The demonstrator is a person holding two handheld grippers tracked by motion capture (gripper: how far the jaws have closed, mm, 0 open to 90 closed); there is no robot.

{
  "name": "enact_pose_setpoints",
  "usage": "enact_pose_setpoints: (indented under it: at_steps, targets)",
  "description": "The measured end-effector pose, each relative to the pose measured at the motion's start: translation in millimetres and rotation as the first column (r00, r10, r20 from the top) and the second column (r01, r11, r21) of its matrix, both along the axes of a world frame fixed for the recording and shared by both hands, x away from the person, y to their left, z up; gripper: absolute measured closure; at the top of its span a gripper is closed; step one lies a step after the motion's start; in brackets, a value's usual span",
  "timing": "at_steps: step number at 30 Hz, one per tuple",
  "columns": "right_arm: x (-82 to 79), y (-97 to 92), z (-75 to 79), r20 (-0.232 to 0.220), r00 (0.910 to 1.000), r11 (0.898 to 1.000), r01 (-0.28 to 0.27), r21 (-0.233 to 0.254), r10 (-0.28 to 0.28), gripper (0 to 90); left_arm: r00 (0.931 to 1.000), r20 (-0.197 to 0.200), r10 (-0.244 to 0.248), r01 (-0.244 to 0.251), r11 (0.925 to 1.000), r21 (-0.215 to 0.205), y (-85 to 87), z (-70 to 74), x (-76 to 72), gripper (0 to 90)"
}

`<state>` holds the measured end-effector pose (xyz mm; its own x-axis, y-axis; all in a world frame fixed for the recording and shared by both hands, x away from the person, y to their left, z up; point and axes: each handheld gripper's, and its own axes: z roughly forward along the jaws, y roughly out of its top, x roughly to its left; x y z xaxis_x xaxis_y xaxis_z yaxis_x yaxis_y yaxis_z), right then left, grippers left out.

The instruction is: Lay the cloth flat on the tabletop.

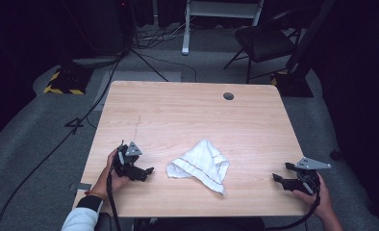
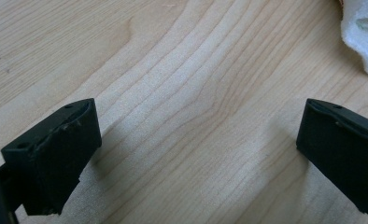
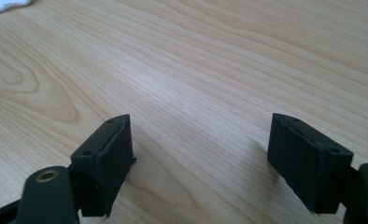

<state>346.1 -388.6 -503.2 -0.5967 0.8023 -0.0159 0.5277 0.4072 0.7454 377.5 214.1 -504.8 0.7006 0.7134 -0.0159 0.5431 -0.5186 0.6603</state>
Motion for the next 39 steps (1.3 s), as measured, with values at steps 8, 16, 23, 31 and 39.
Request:
enact_pose_setpoints:
  at_steps: [8,16,23,31,39]
  targets:
    - [0.8,-0.2,0.2,-0.005,0.9999,1.000,-0.012,0.000,0.012,21.4,0.9989,-0.007,-0.046,0.046,0.9989,0.007,-3.5,0.8,-5.4,0.0]
    - [6.0,16.1,2.9,0.004,0.9982,0.998,-0.060,-0.033,0.060,24.3,0.9953,-0.005,-0.096,0.096,0.9949,-0.030,-6.5,6.2,-8.1,19.2]
    - [0.2,54.3,22.5,0.036,0.9826,0.981,-0.179,-0.072,0.182,44.1,0.9811,0.078,-0.177,0.181,0.9822,-0.048,-32.3,21.8,-18.7,21.7]
    - [3.4,129.5,32.8,0.045,0.9193,0.917,-0.385,-0.101,0.391,54.9,0.9305,0.131,-0.342,0.350,0.9359,-0.040,-89.2,34.6,-33.2,27.3]
    - [12.7,162.2,25.9,0.059,0.8959,0.897,-0.437,-0.064,0.440,64.8,0.8508,0.137,-0.507,0.517,0.8545,-0.048,-153.4,40.4,-45.2,28.9]
